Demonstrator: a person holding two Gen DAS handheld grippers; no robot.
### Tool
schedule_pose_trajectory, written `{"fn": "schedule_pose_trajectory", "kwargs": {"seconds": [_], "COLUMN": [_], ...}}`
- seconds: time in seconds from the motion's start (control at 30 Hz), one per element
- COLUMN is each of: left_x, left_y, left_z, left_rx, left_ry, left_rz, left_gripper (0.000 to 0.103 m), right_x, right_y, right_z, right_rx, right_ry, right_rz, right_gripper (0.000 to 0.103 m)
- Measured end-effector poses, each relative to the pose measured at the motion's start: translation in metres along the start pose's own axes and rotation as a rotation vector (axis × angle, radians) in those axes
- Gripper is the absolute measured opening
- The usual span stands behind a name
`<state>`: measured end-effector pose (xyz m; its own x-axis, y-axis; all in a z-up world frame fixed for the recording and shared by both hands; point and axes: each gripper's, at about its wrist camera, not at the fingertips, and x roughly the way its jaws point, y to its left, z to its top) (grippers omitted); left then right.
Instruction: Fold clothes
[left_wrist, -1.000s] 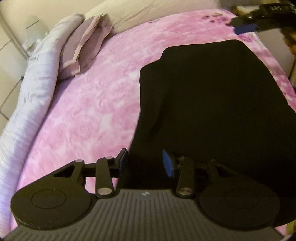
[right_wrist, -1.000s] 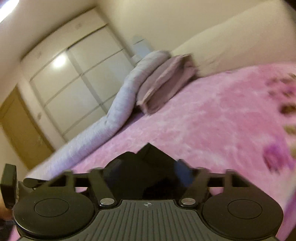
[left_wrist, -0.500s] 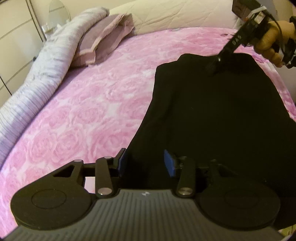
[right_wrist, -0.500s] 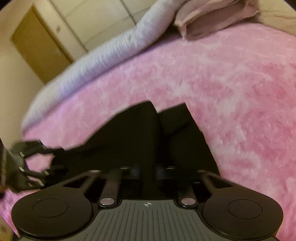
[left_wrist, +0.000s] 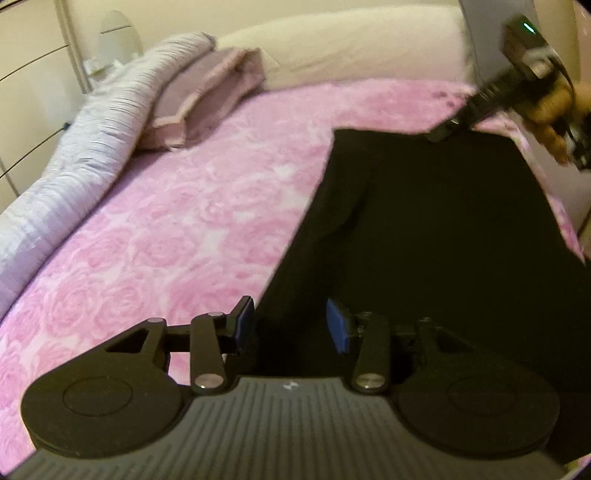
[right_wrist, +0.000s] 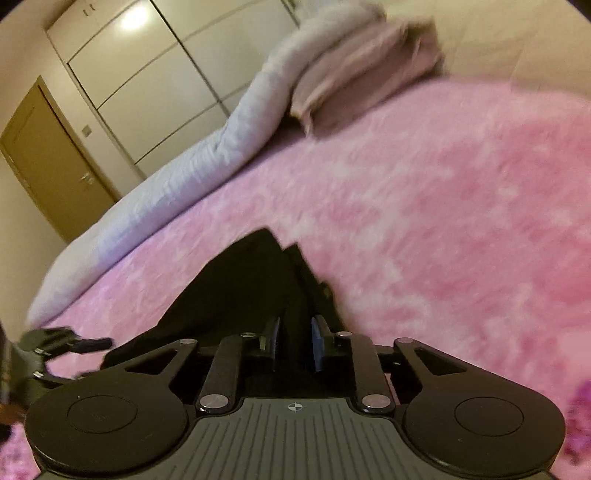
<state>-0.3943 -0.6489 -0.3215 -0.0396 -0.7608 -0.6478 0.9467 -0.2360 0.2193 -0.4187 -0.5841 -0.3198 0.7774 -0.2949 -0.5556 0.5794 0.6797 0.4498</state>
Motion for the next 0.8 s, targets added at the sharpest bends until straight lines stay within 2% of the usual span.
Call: {"fn": "schedule_pose_trajectory", "kwargs": {"seconds": [0.1,0.17,0.23,0.33,0.4,0.43,0.5,0.63,0.8], "left_x": [0.006,0.017,0.027,0.042,0.042,0.035,0.019,-0.026,-0.048], "left_y": [0.012,0.018,0.023,0.031,0.038,0.041,0.049,0.053,0.013], "left_z": [-0.001,-0.001,0.0,0.0,0.003,0.003,0.003,-0.011,-0.038], "left_rx": [-0.044,-0.06,-0.077,-0.101,-0.115,-0.117,-0.123,-0.106,0.07], "left_ry": [0.02,0.036,0.052,0.075,0.083,0.079,0.067,0.038,0.059], "left_rz": [0.02,0.019,0.018,0.016,0.023,0.042,0.075,0.089,0.08], "left_gripper": [0.039,0.04,0.046,0.047,0.046,0.04,0.037,0.037,0.038], "right_x": [-0.024,-0.037,-0.039,-0.036,-0.03,-0.028,-0.027,-0.029,-0.028], "right_y": [0.017,0.034,0.048,0.069,0.085,0.095,0.116,0.163,0.183], "right_z": [-0.013,-0.025,-0.035,-0.048,-0.057,-0.063,-0.075,-0.106,-0.145], "right_rx": [-0.054,-0.096,-0.147,-0.215,-0.227,-0.235,-0.255,-0.271,-0.302], "right_ry": [-0.094,-0.151,-0.167,-0.172,-0.128,-0.106,-0.068,-0.013,0.081], "right_rz": [-0.086,-0.098,-0.11,-0.137,-0.094,-0.066,-0.007,0.149,0.128], "right_gripper": [0.023,0.023,0.024,0.024,0.024,0.024,0.025,0.026,0.027]}}
